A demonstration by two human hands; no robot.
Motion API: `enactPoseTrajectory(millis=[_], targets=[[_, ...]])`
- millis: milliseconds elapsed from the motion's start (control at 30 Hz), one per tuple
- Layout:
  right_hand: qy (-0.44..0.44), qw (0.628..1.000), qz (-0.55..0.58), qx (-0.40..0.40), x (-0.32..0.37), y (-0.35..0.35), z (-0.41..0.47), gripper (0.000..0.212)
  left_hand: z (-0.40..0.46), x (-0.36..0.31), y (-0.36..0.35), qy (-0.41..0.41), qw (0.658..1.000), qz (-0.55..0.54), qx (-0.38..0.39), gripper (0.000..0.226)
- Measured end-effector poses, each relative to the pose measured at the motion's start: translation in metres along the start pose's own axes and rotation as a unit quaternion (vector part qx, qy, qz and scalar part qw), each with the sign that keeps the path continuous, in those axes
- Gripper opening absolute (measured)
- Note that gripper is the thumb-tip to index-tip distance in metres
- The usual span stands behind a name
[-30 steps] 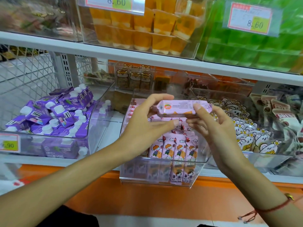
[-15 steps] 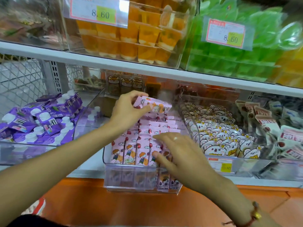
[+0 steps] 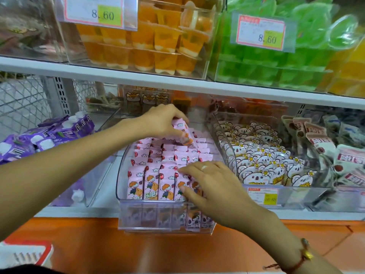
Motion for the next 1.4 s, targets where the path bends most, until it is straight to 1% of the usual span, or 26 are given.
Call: enactPoseTrajectory(millis=[33,67,100,167,233,333,400,433,500,567,600,633,733,767,833,900,967,1100,1167,1233,1300,1367,1400], targets=[[-0.002,1.0,0.003,0.001,0.0,0.0,0.0,0.044,0.004,-0.001,-0.006,-0.003,1.0,0.014,0.023,0.042],[-0.003,1.0,0.004,0.001,0.0,0.0,0.0,0.044,0.008,-0.002,-0.01,-0.003,0.999,0.018,0.028,0.037],[-0.003,1.0,0.004,0.002,0.0,0.0,0.0,0.043,0.013,-0.002,-0.011,0.002,1.0,0.011,0.017,0.036],[-0.003,1.0,0.003,0.001,-0.001,0.0,-0.001,0.043,0.021,-0.002,-0.012,0.023,0.999,-0.021,-0.017,0.044],[-0.004,1.0,0.005,0.003,0.0,0.0,-0.001,0.043,0.026,0.0,-0.016,0.033,0.999,-0.035,-0.022,0.046],[-0.006,1.0,0.012,0.004,0.001,0.001,-0.001,0.042,0.025,0.002,-0.032,0.022,0.999,-0.029,0.036,0.05],[-0.007,1.0,0.013,0.002,0.0,0.001,-0.001,0.042,0.02,0.001,-0.042,0.019,0.998,-0.018,0.052,0.052],[-0.006,1.0,0.01,0.001,0.0,0.001,-0.001,0.042,0.017,0.0,-0.047,0.016,0.998,-0.021,0.052,0.045],[-0.007,1.0,0.009,0.002,0.0,0.0,0.0,0.041,0.008,-0.001,-0.065,0.008,0.996,-0.035,0.077,0.019],[-0.008,1.0,0.009,0.004,-0.001,0.0,0.0,0.041,0.001,-0.002,-0.076,0.0,0.996,-0.045,0.083,0.03],[-0.008,1.0,0.007,0.004,-0.001,0.0,0.001,0.042,-0.001,-0.001,-0.078,0.0,0.996,-0.045,0.076,0.031],[-0.007,1.0,0.004,0.002,-0.002,0.0,0.001,0.042,-0.002,-0.001,-0.077,-0.006,0.996,-0.042,0.072,0.029],[-0.009,1.0,0.002,0.004,-0.002,-0.001,0.0,0.041,-0.005,-0.001,-0.075,-0.019,0.994,-0.023,0.102,0.022],[-0.008,1.0,0.001,0.004,-0.002,-0.001,0.0,0.041,-0.004,-0.002,-0.072,-0.03,0.995,-0.019,0.091,0.021],[-0.008,1.0,0.001,0.003,-0.002,-0.001,-0.001,0.041,-0.003,-0.003,-0.06,-0.033,0.999,-0.024,0.032,0.03],[-0.006,1.0,-0.002,0.001,-0.002,-0.001,0.0,0.041,-0.003,-0.006,-0.053,-0.039,0.998,-0.042,-0.005,0.023],[-0.006,1.0,0.0,0.0,-0.002,-0.001,-0.001,0.041,-0.003,-0.008,-0.053,-0.039,0.998,-0.05,-0.001,0.015],[-0.006,1.0,0.009,-0.006,-0.002,0.0,0.0,0.041,0.0,-0.011,-0.056,-0.029,0.997,-0.064,0.027,0.013],[-0.005,1.0,0.012,-0.009,-0.002,0.001,0.0,0.041,0.001,-0.01,-0.053,-0.02,0.997,-0.07,0.013,0.012],[-0.003,1.0,0.012,-0.014,-0.003,0.002,-0.001,0.041,0.001,-0.007,-0.047,0.004,0.994,-0.105,-0.028,0.011],[0.001,1.0,0.009,-0.018,-0.003,0.002,-0.002,0.041,0.0,-0.004,-0.037,0.044,0.983,-0.156,-0.082,0.014],[0.0,1.0,0.011,-0.02,-0.003,0.002,-0.001,0.041,0.0,0.001,-0.023,0.093,0.966,-0.195,-0.144,0.02],[0.0,1.0,0.012,-0.021,-0.003,0.002,-0.001,0.041,0.0,0.005,-0.015,0.117,0.953,-0.216,-0.179,0.02]])
Point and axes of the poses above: each hand's wrist, its own z-axis towards the middle knuckle, its own y-axis out of the back of the hand, x = y × z, the point moved 8 cm from there along z, towards the middle knuckle, and after that the axes turned 15 degrees about -x, right-handed, at the moved point
